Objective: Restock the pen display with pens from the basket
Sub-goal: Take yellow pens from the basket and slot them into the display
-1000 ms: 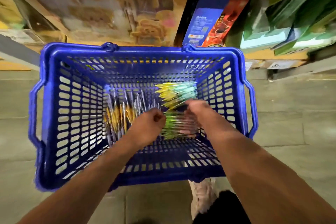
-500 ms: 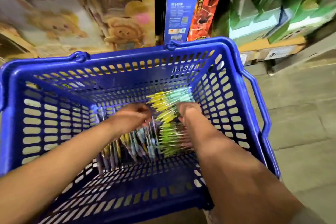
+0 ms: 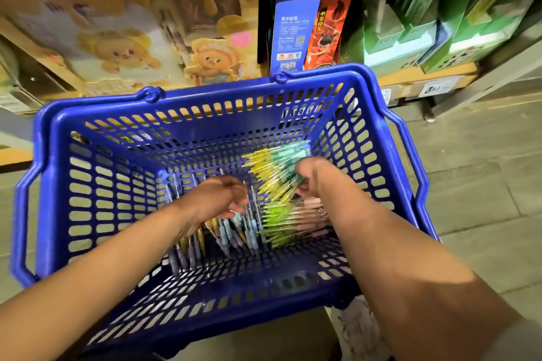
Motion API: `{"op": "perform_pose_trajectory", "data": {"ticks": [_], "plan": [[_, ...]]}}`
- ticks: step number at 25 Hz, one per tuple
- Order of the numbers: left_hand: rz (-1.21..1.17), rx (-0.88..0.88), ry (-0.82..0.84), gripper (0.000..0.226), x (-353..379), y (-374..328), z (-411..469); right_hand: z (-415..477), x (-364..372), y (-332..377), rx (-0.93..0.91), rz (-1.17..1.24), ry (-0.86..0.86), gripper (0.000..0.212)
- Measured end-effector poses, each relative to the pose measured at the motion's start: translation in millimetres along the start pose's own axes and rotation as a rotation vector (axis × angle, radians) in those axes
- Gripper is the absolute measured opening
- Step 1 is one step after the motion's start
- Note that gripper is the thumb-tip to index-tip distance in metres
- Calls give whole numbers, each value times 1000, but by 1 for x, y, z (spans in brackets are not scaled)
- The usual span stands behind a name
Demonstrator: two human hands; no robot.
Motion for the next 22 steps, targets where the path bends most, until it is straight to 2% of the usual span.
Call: {"op": "perform_pose_trajectory", "data": {"ticks": [1,3,4,6,7,11,13,17,20,22], "plan": [[-48,28,-5,20,3,-4,-1,-10,2,8,-57,0,0,33],[-66,115,16,36,10,-15,-4,-34,22,20,-117,-1,111,16],[-24,151,56,47,16,-20,-5,-47,40,23,-132,22,212,7],[86,195,120,60,28,-22,-7,-73,76,29,-148,61,418,11],[115,199,124,59,29,-20,-7,-80,87,30,-153,60,459,11],[50,156,155,29,26,-10,-12,-83,91,29,-198,-1,505,13],[-16,149,158,29,17,-9,-15,-83,85,30,-240,-4,516,14],[-146,51,214,41,15,-8,-17,-86,80,41,-310,222,587,13],[-232,-30,293,30,18,-1,-18,-87,76,46,-334,277,621,24],[-145,-20,322,23,15,-1,-17,-84,75,46,-344,229,608,22]]}}
Point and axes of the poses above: each hand's wrist, its own z-axis towards the middle knuckle, its own x-axis out of the palm, y = z × x, the point moved 9 cm from there along z, towards the middle knuckle, and after that the axes turned 1 degree about -z, right-handed, at the moved point
